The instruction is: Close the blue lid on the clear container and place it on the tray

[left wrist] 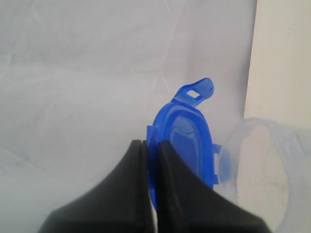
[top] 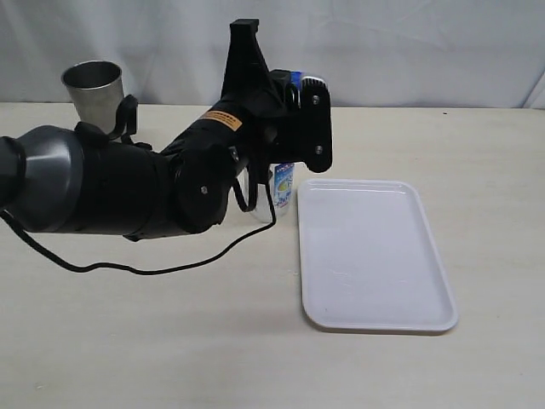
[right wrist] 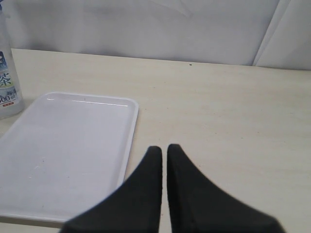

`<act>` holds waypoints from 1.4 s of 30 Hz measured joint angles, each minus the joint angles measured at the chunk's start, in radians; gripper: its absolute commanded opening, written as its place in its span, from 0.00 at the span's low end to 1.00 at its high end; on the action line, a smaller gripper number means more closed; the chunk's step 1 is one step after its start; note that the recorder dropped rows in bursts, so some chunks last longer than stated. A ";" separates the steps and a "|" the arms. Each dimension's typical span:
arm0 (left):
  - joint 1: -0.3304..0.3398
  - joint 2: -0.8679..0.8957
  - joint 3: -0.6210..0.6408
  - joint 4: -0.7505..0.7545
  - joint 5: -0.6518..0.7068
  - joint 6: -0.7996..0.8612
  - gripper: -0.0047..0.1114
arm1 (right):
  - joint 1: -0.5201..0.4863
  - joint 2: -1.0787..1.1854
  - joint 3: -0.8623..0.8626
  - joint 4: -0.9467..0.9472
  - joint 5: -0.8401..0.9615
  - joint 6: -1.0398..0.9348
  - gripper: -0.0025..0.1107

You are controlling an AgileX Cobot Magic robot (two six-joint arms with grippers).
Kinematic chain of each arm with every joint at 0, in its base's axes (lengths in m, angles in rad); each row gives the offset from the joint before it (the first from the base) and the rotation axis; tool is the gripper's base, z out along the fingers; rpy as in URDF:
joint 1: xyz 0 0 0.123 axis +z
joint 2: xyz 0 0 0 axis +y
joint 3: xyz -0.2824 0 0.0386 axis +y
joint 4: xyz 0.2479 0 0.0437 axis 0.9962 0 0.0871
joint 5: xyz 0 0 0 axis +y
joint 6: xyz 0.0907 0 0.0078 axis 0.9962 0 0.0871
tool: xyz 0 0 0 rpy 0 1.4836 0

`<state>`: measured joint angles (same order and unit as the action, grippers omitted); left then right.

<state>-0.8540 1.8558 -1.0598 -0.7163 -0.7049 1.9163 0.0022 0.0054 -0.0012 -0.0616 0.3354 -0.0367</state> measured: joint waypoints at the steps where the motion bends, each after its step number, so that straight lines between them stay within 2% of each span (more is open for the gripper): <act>1: -0.006 0.000 0.000 -0.004 0.000 0.000 0.04 | 0.000 0.000 0.000 0.000 0.000 0.000 0.06; 12: -0.010 0.000 0.000 -0.099 0.000 0.021 0.04 | 0.000 0.000 0.000 0.000 0.000 0.000 0.06; 22: -0.045 0.000 0.000 -0.111 0.000 0.028 0.04 | 0.000 0.000 0.000 0.000 0.000 0.000 0.06; 30: -0.045 0.000 0.000 -0.222 0.000 0.128 0.04 | 0.000 0.000 0.000 0.000 0.000 0.000 0.06; 42: -0.077 0.000 0.000 -0.236 -0.006 0.133 0.04 | 0.000 0.000 0.000 0.000 0.000 0.000 0.06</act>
<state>-0.9307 1.8558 -1.0598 -0.9520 -0.7113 2.0489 0.0022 0.0054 -0.0012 -0.0616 0.3354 -0.0367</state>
